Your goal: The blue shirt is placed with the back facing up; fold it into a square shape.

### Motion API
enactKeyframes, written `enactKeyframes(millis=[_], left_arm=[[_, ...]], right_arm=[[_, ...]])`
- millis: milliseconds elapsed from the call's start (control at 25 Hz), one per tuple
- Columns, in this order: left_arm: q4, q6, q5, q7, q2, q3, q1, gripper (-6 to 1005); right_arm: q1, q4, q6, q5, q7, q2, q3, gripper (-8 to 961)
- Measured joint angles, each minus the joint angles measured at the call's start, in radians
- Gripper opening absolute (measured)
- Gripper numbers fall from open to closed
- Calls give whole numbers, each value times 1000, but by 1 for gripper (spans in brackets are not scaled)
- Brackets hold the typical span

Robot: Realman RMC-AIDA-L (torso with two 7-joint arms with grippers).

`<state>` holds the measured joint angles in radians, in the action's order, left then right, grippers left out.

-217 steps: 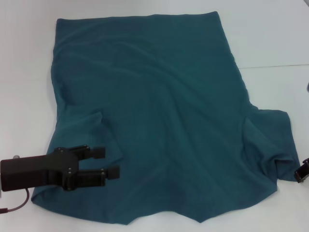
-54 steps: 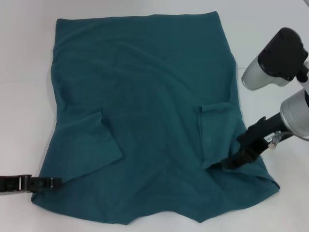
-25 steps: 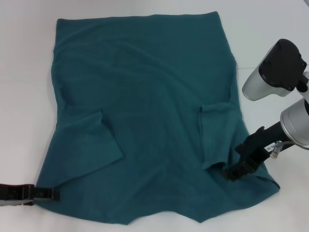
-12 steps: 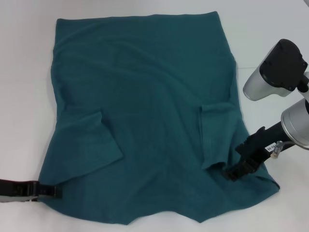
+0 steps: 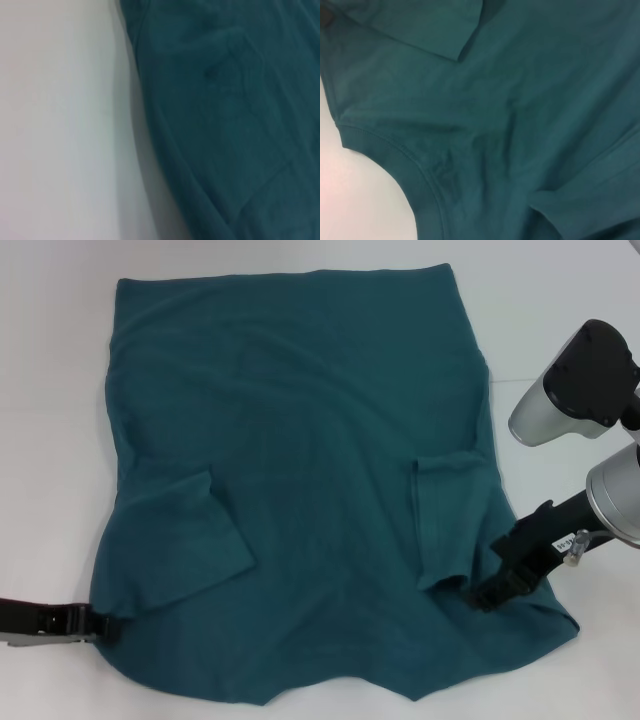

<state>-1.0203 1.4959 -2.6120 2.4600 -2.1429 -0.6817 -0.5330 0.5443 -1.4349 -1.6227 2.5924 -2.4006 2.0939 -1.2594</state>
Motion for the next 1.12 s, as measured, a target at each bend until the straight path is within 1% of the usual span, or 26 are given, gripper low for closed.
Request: enactKeyframes(millis=[240,320,360,400,440,480,520,560,640,720,800,960,1120], left_arm=[[1,0,1,-5,2,0,-4,320],[1,3,4,-7,3,1,-5,117],[3,8,13,-13,3,1,-6,108],[3,8,13,-13,3,1,-6,99],[3,9,18,-17,3,1,-6,90],[3,10,22,-20,3,0,-6,82],[4,10,25,-25,3,1,-6,73],[5,11,27,-30,3,1,-5,64],[7,12,28,-38,5,1,-5,64],[10,12,28,-47,7,1,-6,64],[10,12,28,-53,8,1,-7,64],[10,12,29,-66,9,1,-11,64],[10,12,29,-72,9,1,-14,64]], right_arm=[[0,0,0,0,-6,0,9,856],[2,0,-5,2,-23,0,24,856],[6,0,-23,14,-66,-3,61,856],[6,0,-23,14,-66,-3,61,856],[9,0,-35,25,-98,-5,89,856],[12,1,-54,34,-131,-5,124,855],[14,2,-90,49,-185,-6,190,855],[14,2,-90,49,-185,-6,190,855],[8,3,-124,51,-225,-6,253,855],[-3,7,-154,52,-261,-6,290,855],[-19,13,-170,61,-290,-5,306,855],[-63,19,-164,100,-334,-1,305,855],[-78,24,-143,133,-349,1,301,855]])
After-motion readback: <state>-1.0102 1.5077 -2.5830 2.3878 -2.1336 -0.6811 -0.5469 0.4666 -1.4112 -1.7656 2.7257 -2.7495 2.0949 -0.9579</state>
